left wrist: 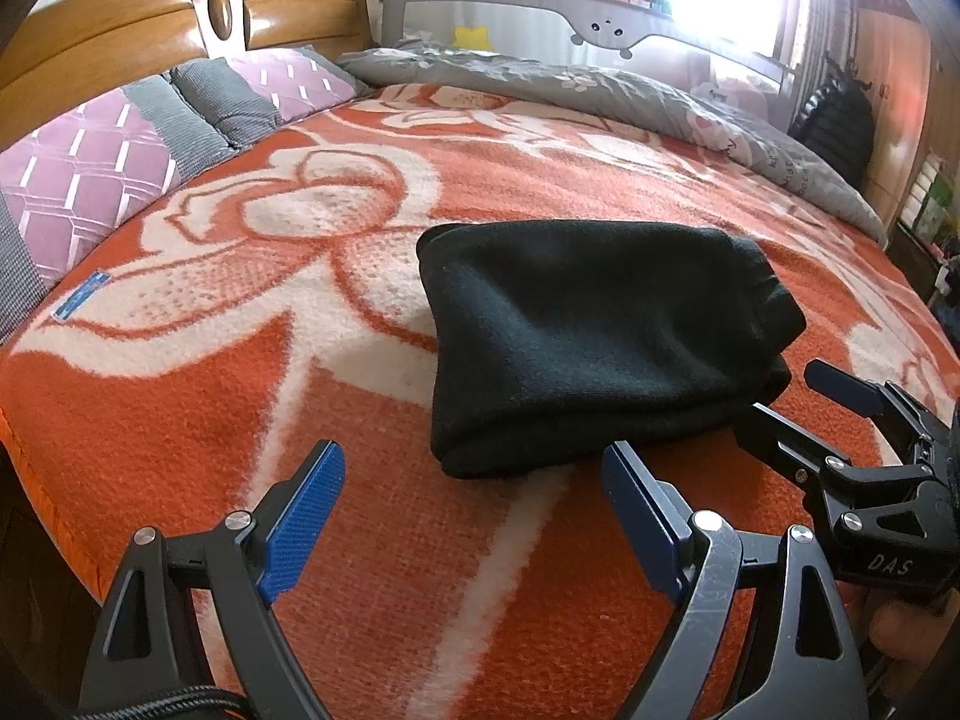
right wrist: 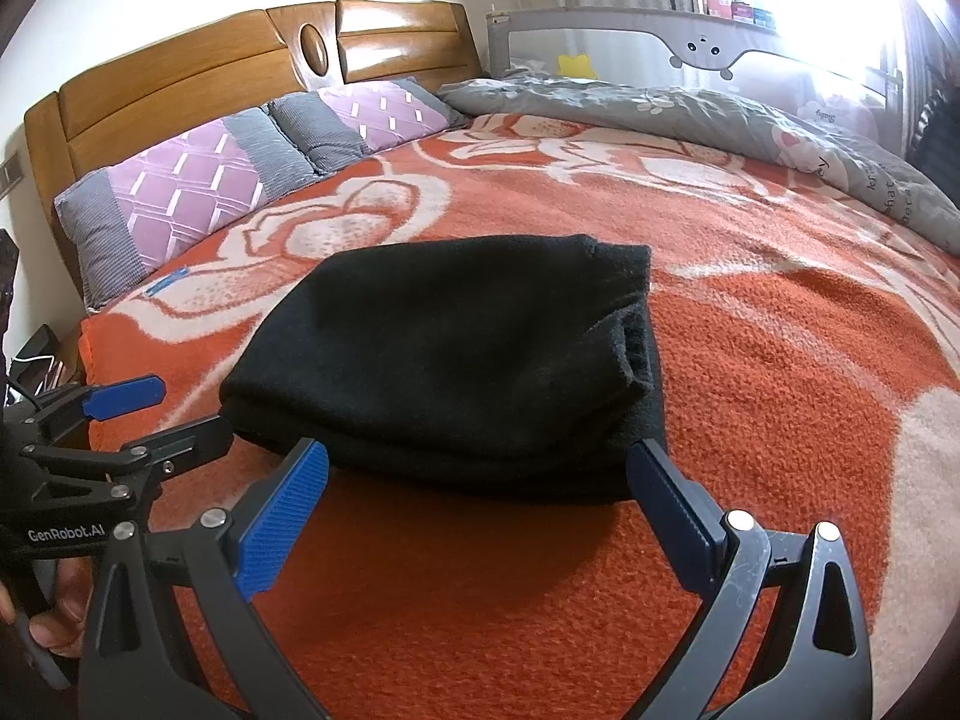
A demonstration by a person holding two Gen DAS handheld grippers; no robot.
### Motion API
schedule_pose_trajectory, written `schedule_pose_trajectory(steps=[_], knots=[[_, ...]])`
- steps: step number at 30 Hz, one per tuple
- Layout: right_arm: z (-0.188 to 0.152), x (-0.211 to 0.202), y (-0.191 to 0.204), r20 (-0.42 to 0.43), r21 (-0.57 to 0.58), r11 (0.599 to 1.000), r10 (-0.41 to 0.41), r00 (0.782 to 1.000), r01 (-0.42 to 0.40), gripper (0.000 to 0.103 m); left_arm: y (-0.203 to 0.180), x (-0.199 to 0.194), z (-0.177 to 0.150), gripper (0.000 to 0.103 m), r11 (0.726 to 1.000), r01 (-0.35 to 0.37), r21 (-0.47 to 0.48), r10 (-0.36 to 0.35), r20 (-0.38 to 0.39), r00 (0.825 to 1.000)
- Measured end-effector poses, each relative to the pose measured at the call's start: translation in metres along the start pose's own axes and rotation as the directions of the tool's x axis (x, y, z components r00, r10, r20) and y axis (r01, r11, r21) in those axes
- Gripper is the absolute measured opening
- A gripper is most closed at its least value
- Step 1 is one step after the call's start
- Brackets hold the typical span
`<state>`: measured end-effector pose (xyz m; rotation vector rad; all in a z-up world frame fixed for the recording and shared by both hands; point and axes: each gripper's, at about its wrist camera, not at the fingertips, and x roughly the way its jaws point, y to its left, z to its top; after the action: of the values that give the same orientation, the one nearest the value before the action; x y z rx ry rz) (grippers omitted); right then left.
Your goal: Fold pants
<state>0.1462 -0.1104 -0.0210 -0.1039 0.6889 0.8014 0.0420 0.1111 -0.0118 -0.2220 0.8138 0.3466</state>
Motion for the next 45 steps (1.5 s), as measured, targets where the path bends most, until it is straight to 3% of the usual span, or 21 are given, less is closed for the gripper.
schedule_pose_trajectory(steps=[45], knots=[[0.008, -0.004, -0.016, -0.004, 0.049, 0.999, -0.002, 1.0, 0.002, 0.1, -0.019, -0.001, 0.017, 0.088, 0.999, 0.004, 0.037, -0.004, -0.005, 1.0]])
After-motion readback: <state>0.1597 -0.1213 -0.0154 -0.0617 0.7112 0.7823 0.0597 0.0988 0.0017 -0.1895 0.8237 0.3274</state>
